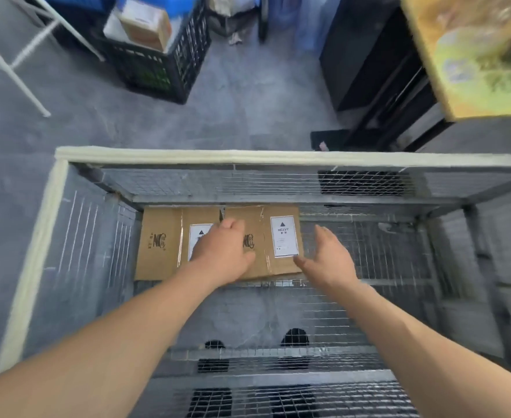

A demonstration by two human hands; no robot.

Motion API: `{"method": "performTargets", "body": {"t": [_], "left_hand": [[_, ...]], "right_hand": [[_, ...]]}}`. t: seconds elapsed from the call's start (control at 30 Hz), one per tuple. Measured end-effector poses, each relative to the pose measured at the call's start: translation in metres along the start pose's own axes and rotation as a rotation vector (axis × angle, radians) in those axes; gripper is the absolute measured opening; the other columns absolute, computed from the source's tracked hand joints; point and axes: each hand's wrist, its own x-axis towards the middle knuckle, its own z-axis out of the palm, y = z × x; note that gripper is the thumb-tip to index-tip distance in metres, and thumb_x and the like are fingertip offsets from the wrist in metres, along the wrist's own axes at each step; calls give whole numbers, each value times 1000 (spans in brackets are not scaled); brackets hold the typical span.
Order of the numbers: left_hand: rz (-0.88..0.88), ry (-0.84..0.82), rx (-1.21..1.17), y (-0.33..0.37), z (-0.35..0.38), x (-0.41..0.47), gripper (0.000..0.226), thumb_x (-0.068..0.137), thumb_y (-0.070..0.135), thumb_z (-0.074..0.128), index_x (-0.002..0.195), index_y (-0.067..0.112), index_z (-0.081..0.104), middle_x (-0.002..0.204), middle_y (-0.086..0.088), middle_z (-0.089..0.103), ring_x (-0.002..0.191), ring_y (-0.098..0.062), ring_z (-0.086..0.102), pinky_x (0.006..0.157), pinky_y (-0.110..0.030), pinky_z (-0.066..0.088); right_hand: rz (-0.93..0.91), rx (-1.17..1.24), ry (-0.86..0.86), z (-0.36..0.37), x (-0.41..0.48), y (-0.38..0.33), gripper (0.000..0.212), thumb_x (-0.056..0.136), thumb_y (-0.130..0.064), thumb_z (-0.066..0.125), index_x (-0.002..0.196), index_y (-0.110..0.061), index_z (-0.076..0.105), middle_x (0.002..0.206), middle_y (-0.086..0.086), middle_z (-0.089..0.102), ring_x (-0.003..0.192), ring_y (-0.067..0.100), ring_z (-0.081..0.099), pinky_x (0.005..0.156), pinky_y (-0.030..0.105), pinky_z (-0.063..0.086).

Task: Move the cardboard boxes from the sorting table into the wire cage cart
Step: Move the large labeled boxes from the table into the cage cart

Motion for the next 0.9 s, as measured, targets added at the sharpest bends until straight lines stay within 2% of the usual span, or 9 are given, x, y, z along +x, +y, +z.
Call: {"method": "performTargets", "body": {"t": [0.07, 0.2, 0.3, 0.43, 0.53, 0.63, 0.77, 0.9], "left_hand": [[66, 41, 36, 19, -31, -26, 68, 93, 47, 59, 148, 15, 35, 156, -1, 33, 138, -26, 38, 108, -42, 42], [224, 122, 98, 60, -87, -78, 73, 92, 50, 58, 152, 17, 31, 156, 0, 34, 141, -25, 35, 110, -43, 37], [335, 190, 150, 91, -125, -113, 68, 91, 53, 57, 146, 18, 37, 152, 1, 39, 139, -22, 37, 109, -44, 36], [485, 252, 182, 136, -162, -151, 62, 90, 55, 57, 139, 19, 43, 146, 1, 46, 134, -23, 41, 107, -43, 39], [566, 301, 211, 166, -178, -175, 60, 90, 56, 56, 136, 19, 44, 144, 1, 48, 132, -22, 43, 105, -43, 40], [625, 319, 239, 195, -184, -203, 66, 91, 58, 55, 142, 19, 40, 147, 1, 45, 136, -21, 41, 106, -44, 40], [696, 356, 263, 236, -184, -247, 67, 91, 59, 55, 141, 17, 42, 145, 0, 47, 135, -22, 41, 104, -44, 39], [784, 390, 293, 276, -175, -294, 68, 90, 61, 55, 141, 17, 43, 143, -1, 48, 133, -22, 43, 105, -43, 42]], "right_hand": [[-9, -44, 38, -33, -28, -13, 73, 91, -38, 68, 150, -10, 34, 158, 4, 37, 144, 24, 34, 113, 42, 34], [-25, -59, 188, -99, -91, -35, 65, 90, -41, 67, 143, -13, 41, 149, 3, 46, 137, 23, 43, 109, 41, 39], [-20, -105, 301, -145, -138, -42, 58, 90, -44, 66, 135, -12, 46, 139, 4, 54, 129, 25, 48, 104, 42, 43], [3, -174, 427, -195, -193, -36, 58, 90, -47, 61, 134, -11, 48, 137, 7, 55, 128, 27, 48, 104, 46, 44], [33, -216, 481, -224, -231, -23, 59, 91, -50, 58, 134, -11, 48, 139, 8, 54, 131, 27, 47, 105, 47, 43], [77, -222, 512, -244, -271, -5, 60, 92, -52, 56, 136, -13, 48, 139, 7, 54, 131, 27, 48, 105, 46, 43], [130, -219, 560, -265, -327, 25, 45, 90, -53, 54, 116, -17, 52, 119, 1, 59, 116, 28, 55, 90, 42, 46], [178, -206, 632, -277, -386, 50, 57, 90, -56, 55, 126, -13, 52, 131, 5, 58, 124, 27, 53, 99, 44, 45]]}}
